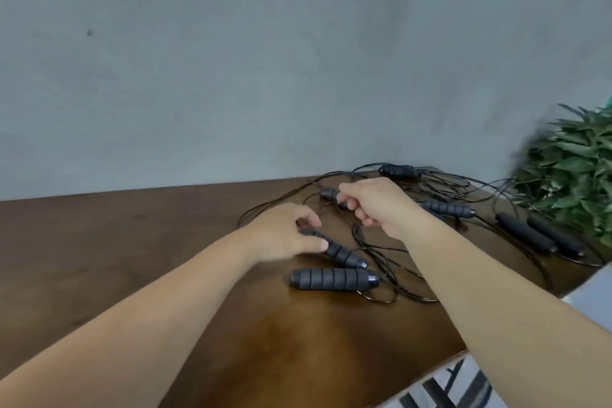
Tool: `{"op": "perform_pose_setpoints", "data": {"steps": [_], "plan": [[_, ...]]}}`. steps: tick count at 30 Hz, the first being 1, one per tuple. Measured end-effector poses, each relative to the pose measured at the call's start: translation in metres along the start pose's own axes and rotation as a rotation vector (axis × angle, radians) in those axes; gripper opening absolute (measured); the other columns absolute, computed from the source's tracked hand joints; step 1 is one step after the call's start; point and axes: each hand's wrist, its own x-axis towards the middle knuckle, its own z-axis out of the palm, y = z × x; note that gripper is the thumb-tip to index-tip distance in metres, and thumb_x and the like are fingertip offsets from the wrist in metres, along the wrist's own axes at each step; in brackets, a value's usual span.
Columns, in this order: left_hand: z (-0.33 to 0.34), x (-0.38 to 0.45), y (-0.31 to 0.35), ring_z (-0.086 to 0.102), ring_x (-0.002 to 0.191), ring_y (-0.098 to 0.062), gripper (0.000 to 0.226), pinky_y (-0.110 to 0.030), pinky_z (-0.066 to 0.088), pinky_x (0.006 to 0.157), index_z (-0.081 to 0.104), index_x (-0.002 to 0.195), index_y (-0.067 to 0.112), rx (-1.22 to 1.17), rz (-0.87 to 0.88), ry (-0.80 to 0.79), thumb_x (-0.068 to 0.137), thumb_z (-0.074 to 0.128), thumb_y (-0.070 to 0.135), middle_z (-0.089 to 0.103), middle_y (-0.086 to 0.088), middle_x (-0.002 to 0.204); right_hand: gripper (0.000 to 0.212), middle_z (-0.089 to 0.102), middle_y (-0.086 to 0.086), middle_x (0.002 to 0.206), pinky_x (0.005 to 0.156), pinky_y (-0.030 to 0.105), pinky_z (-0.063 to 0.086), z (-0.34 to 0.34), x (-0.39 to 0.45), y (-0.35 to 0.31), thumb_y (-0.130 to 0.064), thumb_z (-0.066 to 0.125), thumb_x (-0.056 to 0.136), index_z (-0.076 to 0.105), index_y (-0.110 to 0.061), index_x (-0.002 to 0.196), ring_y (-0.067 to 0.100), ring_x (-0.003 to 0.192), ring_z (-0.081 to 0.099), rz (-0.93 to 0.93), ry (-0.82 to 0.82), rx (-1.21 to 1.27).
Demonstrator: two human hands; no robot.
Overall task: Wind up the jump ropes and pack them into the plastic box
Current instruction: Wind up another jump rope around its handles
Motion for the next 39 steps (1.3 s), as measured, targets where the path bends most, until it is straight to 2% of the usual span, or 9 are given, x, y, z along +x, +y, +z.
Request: {"op": "perform_pose_setpoints", "data": {"steps": [3,7,12,16,21,25,29,34,39], "plan": [[0.018,0.026,0.013,0.022,0.144,-0.016,0.092,-0.037,0.026,0.115,0.027,0.151,0.032,0.171,0.021,-0.242,0.075,0.075,0.054,0.017,0.008,0.159,0.017,0.062,0.0,0.071,0.045,0.021,0.035,-0.021,0.013,0.025,-0.024,0.063,0.091,0.073,-0.01,0.09,0.013,0.056,0.048,0.021,-0.044,-0.168],[0.033,0.054,0.016,-0.005,0.15,-0.017,0.124,-0.05,0.016,0.12,0.002,0.156,0.032,0.391,-0.097,-0.443,0.065,0.082,0.057,-0.01,0.012,0.162,0.019,0.065,0.003,0.079,0.058,0.023,0.046,-0.029,0.024,0.051,-0.019,0.06,0.089,0.073,-0.006,0.093,0.014,0.066,0.056,-0.002,-0.237,-0.328],[0.044,0.062,0.021,0.01,0.149,-0.022,0.126,-0.045,0.02,0.119,0.004,0.156,0.03,0.577,-0.183,-0.493,0.063,0.085,0.053,0.01,0.006,0.161,0.071,0.055,-0.005,0.137,0.105,0.037,0.044,-0.035,0.026,0.067,-0.052,0.074,0.079,0.051,-0.024,0.14,0.015,0.122,0.054,-0.136,-0.546,-0.637],[0.049,0.065,0.02,0.033,0.135,-0.028,0.113,-0.046,0.04,0.107,0.01,0.155,0.034,0.604,-0.264,-0.496,0.068,0.082,0.046,0.027,0.003,0.147,0.095,0.044,0.001,0.149,0.109,0.04,0.042,-0.029,0.026,0.07,-0.049,0.079,0.074,0.034,-0.018,0.151,0.023,0.132,0.046,-0.265,-0.663,-0.918],[0.05,0.058,0.022,0.056,0.102,-0.025,0.077,-0.044,0.054,0.088,0.042,0.135,0.026,0.597,-0.303,-0.452,0.068,0.078,0.039,0.035,0.003,0.122,0.091,0.046,0.002,0.148,0.105,0.04,0.045,-0.024,0.028,0.07,-0.044,0.079,0.075,0.034,-0.019,0.15,0.025,0.129,0.048,-0.33,-0.695,-0.993],[0.056,0.047,0.018,0.057,0.095,-0.02,0.067,-0.038,0.054,0.084,0.043,0.126,0.027,0.521,-0.288,-0.392,0.069,0.076,0.035,0.05,0.005,0.111,0.091,0.05,0.001,0.14,0.097,0.039,0.05,-0.02,0.028,0.071,-0.042,0.078,0.071,0.035,-0.021,0.148,0.024,0.119,0.053,-0.397,-0.697,-1.095],[0.045,0.035,0.016,0.06,0.082,-0.016,0.045,-0.033,0.051,0.07,0.05,0.103,0.026,0.349,-0.249,-0.208,0.066,0.072,0.038,0.061,0.004,0.091,0.071,0.056,-0.002,0.112,0.08,0.035,0.053,-0.028,0.032,0.062,-0.034,0.075,0.07,0.045,-0.022,0.134,0.019,0.096,0.057,-0.432,-0.64,-0.903],[0.006,0.023,0.024,0.058,0.072,-0.01,0.041,-0.024,0.042,0.062,0.055,0.101,0.035,0.101,-0.243,0.074,0.062,0.065,0.036,0.063,0.011,0.081,0.052,0.063,-0.009,0.094,0.065,0.025,0.044,-0.043,0.042,0.026,-0.016,0.07,0.075,0.057,-0.031,0.123,0.01,0.077,0.058,-0.498,-0.533,-0.414],[-0.033,0.002,0.03,0.047,0.052,-0.015,0.014,-0.023,0.036,0.049,0.056,0.086,0.012,-0.396,-0.273,0.249,0.079,0.063,0.022,0.056,0.004,0.057,0.045,0.069,0.001,0.075,0.061,0.029,0.046,-0.028,0.061,0.002,-0.004,0.066,0.076,0.061,-0.026,0.115,0.016,0.063,0.059,-0.386,-0.333,0.065]]}}
